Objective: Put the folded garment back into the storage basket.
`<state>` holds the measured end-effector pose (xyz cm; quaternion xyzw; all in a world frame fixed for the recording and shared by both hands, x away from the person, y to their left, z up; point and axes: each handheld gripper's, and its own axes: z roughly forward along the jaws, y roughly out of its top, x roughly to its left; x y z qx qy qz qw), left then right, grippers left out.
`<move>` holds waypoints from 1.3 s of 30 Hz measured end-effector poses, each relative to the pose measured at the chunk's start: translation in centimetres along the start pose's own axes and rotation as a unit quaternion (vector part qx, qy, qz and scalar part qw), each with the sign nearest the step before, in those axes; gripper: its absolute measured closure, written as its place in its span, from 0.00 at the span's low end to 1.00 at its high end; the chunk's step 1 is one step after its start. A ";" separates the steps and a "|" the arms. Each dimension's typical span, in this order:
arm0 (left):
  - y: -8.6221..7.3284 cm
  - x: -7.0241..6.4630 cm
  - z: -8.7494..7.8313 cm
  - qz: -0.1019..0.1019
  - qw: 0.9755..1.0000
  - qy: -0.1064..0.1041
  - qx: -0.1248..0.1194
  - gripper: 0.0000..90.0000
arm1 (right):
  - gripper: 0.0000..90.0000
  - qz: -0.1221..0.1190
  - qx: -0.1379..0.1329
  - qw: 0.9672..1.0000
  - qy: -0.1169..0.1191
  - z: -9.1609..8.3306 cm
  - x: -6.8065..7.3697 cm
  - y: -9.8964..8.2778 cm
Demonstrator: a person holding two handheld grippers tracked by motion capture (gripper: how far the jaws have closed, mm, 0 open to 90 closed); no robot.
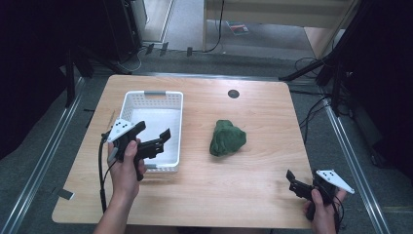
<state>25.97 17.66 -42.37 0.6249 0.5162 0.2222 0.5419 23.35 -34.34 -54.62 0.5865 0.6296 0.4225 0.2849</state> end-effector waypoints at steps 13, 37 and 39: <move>0.2 -2.9 2.8 0.011 1.000 -0.025 0.013 0.07 | 0.00 -0.002 0.002 1.000 0.002 0.0 0.0 0.0; -0.8 -7.3 7.6 0.028 0.998 -0.047 0.042 0.07 | 0.00 -0.004 0.005 1.000 0.005 0.1 0.0 0.0; -0.9 -7.7 8.0 0.032 0.997 -0.047 0.046 0.07 | 0.00 -0.004 0.005 1.000 0.005 0.1 0.0 0.0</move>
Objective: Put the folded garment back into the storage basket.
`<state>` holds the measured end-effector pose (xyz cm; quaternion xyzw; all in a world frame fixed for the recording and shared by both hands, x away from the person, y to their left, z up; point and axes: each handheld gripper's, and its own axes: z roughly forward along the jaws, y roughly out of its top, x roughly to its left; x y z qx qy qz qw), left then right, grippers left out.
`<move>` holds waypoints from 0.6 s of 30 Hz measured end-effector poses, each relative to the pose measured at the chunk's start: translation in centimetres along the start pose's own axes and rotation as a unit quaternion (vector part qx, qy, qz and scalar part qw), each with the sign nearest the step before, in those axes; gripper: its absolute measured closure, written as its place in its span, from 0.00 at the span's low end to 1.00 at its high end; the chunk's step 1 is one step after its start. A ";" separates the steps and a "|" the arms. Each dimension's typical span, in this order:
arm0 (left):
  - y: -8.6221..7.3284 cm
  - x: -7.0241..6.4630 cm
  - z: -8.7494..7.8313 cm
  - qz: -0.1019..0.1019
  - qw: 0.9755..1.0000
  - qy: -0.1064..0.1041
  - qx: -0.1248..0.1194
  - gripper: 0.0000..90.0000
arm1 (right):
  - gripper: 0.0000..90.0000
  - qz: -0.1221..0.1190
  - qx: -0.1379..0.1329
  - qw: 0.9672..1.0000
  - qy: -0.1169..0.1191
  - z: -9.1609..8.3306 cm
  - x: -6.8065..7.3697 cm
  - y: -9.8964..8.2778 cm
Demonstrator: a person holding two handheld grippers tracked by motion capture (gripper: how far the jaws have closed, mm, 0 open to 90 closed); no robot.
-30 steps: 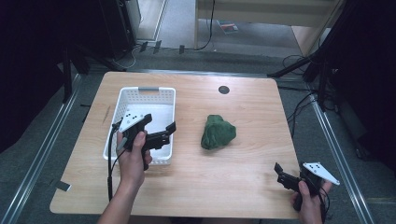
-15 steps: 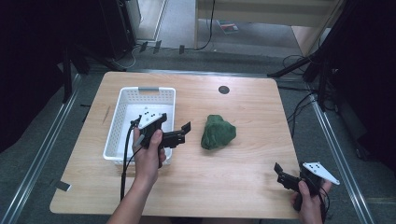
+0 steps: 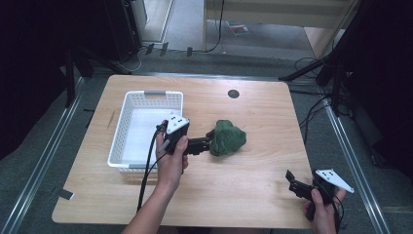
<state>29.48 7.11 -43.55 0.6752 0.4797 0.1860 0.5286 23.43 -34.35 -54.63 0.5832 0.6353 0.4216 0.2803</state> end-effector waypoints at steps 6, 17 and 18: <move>-0.5 -1.3 1.9 0.011 1.000 -0.007 0.020 0.03 | 0.00 -0.001 0.000 1.000 0.001 0.0 0.0 0.0; -1.9 -2.5 5.4 0.025 0.998 -0.012 0.053 0.00 | 0.00 0.000 0.001 1.000 0.003 0.0 0.0 0.0; -2.2 -2.5 5.9 0.025 0.998 -0.010 0.058 0.00 | 0.00 -0.001 0.001 1.000 0.003 0.0 0.0 0.0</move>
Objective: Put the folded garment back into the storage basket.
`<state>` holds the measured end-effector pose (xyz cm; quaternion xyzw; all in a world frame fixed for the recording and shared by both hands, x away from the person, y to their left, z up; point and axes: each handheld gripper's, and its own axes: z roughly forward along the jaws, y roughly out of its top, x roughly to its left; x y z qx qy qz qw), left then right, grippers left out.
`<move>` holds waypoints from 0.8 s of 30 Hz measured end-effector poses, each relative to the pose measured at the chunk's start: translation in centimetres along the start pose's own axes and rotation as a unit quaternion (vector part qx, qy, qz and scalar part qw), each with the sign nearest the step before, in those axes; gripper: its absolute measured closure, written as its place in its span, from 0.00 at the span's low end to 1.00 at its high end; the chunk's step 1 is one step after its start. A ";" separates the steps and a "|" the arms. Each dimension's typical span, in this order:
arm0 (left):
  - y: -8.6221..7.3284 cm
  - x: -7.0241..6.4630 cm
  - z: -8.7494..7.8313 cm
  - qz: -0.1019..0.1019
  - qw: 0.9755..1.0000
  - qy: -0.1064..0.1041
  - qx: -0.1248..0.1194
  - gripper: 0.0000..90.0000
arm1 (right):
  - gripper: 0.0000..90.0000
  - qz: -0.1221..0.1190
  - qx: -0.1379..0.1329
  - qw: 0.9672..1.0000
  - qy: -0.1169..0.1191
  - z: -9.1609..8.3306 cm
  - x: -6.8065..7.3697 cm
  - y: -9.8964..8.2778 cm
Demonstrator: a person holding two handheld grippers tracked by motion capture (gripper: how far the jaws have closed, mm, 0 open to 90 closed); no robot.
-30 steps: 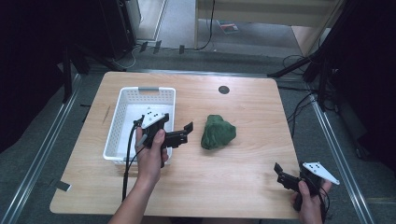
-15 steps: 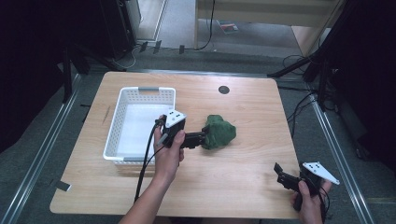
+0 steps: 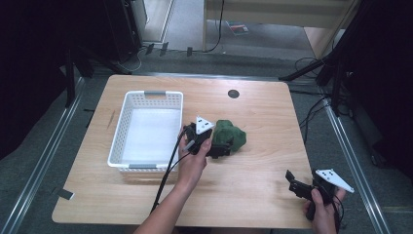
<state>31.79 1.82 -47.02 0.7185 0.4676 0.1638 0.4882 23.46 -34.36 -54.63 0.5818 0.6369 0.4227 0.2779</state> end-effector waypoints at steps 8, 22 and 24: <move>-1.2 -0.3 3.3 0.000 0.999 0.017 0.039 0.00 | 0.00 0.001 0.001 1.000 0.001 0.0 0.0 0.0; -2.6 -0.2 6.8 0.001 0.995 0.038 0.091 0.00 | 0.00 0.002 0.001 1.000 0.004 0.0 -0.1 0.0; -2.9 -0.2 7.3 0.010 0.993 0.050 0.106 0.00 | 0.00 0.003 0.002 1.000 0.004 0.0 0.0 0.0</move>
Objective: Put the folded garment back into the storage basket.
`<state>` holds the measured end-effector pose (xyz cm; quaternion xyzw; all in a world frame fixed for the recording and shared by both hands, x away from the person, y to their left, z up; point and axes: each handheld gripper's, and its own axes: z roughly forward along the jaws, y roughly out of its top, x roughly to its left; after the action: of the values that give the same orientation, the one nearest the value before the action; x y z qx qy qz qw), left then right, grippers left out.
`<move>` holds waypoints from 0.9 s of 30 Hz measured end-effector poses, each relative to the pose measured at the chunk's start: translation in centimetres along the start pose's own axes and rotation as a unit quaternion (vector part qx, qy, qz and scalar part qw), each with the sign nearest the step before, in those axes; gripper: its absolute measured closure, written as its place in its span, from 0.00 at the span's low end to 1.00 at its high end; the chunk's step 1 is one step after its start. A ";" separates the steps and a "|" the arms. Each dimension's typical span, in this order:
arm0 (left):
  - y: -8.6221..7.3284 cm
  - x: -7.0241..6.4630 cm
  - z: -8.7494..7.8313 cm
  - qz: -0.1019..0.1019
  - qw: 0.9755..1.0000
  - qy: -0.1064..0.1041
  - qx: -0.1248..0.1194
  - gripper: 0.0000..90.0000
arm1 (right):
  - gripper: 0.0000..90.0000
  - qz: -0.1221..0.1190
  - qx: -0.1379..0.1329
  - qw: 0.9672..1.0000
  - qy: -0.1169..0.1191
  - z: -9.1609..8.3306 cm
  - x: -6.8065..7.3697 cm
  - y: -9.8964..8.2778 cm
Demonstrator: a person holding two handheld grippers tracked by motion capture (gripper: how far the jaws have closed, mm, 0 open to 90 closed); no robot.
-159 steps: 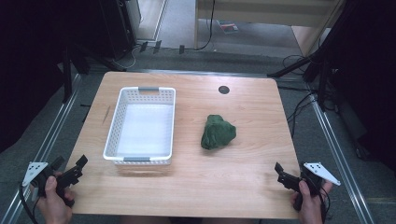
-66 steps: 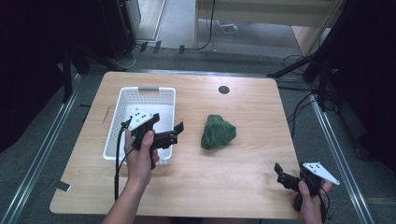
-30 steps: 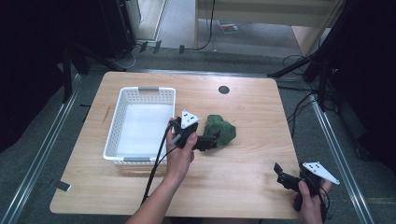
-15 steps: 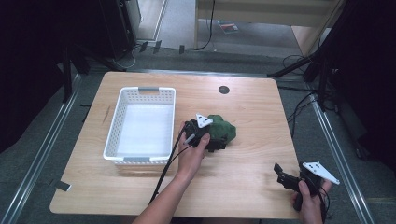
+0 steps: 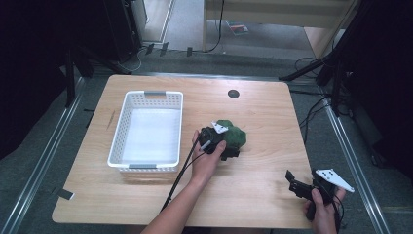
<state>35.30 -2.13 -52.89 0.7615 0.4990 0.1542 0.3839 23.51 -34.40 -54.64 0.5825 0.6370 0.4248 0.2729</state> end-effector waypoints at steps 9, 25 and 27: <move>0.1 0.4 0.5 -0.009 1.000 -0.002 0.018 0.07 | 0.00 0.000 0.002 1.000 0.000 0.0 0.0 0.0; 0.4 0.1 -0.9 0.017 1.000 -0.013 0.000 0.46 | 0.00 0.002 0.004 1.000 -0.001 0.1 0.0 0.0; 0.6 0.0 -1.4 0.015 1.000 -0.016 -0.010 0.46 | 0.00 0.002 0.004 1.000 -0.001 0.1 0.0 0.0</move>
<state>34.83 -1.70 -51.54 0.7676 0.4796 0.1530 0.3967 23.58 -34.41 -54.66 0.5851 0.6376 0.4221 0.2701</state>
